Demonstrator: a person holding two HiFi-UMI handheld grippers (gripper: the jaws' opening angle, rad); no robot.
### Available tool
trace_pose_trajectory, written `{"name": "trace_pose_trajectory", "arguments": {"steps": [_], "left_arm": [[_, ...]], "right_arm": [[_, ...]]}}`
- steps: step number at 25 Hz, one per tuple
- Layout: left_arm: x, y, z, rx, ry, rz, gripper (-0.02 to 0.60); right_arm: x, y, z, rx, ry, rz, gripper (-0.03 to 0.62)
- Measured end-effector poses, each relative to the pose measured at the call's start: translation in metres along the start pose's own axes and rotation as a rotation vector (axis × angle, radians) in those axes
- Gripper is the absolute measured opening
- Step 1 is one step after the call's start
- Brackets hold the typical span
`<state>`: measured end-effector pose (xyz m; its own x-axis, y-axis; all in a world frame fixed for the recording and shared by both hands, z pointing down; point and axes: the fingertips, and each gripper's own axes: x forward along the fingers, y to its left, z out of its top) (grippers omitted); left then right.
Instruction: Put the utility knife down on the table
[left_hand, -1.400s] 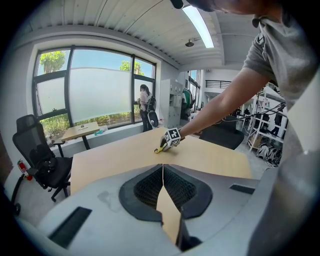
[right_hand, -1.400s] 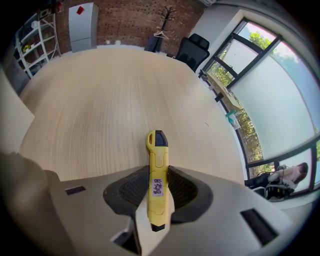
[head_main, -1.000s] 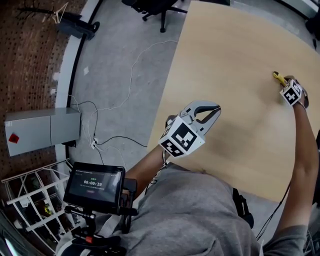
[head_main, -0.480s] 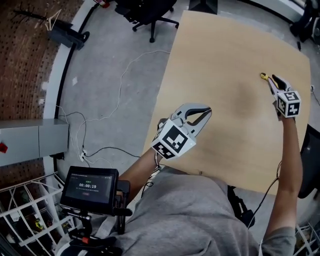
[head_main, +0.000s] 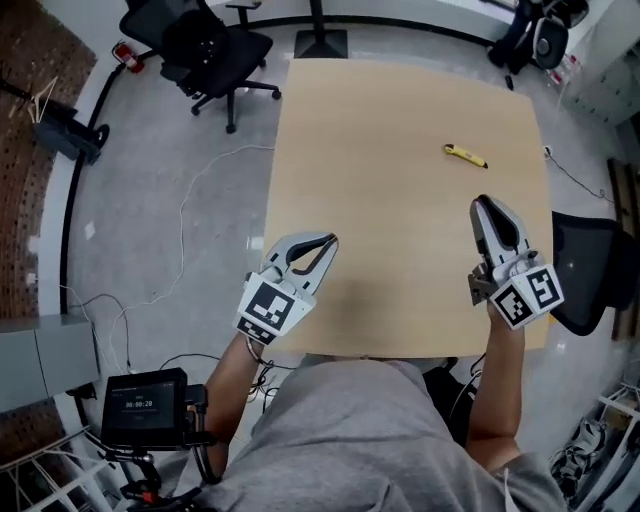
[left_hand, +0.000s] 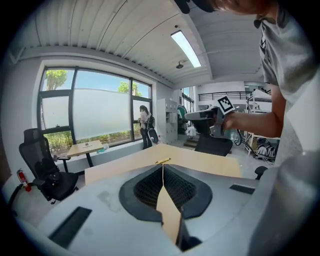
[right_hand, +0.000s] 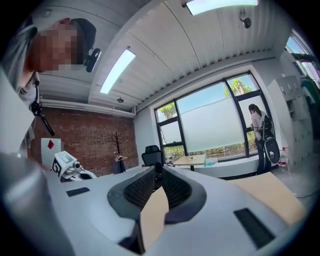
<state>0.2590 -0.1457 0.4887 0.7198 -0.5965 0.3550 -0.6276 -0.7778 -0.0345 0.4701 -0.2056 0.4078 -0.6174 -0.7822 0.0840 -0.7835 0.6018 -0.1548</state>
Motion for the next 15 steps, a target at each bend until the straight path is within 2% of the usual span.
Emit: {"name": "trace_pose_trajectory", "arguments": {"steps": [4,9,15], "left_arm": [[-0.035,0.005,-0.006,-0.008,-0.025,0.037,0.006],[-0.075,0.016,-0.003,-0.013,-0.057,0.059,0.006],[-0.118,-0.003,-0.007,-0.046,-0.058,0.077,0.006]], "right_arm": [[-0.027,0.045,0.010,-0.030,-0.018,-0.010,0.052],[-0.047,0.079,0.030,-0.064,-0.030,-0.054,0.052],[-0.082,0.111,0.041,-0.066,-0.023,-0.085,0.052]]}}
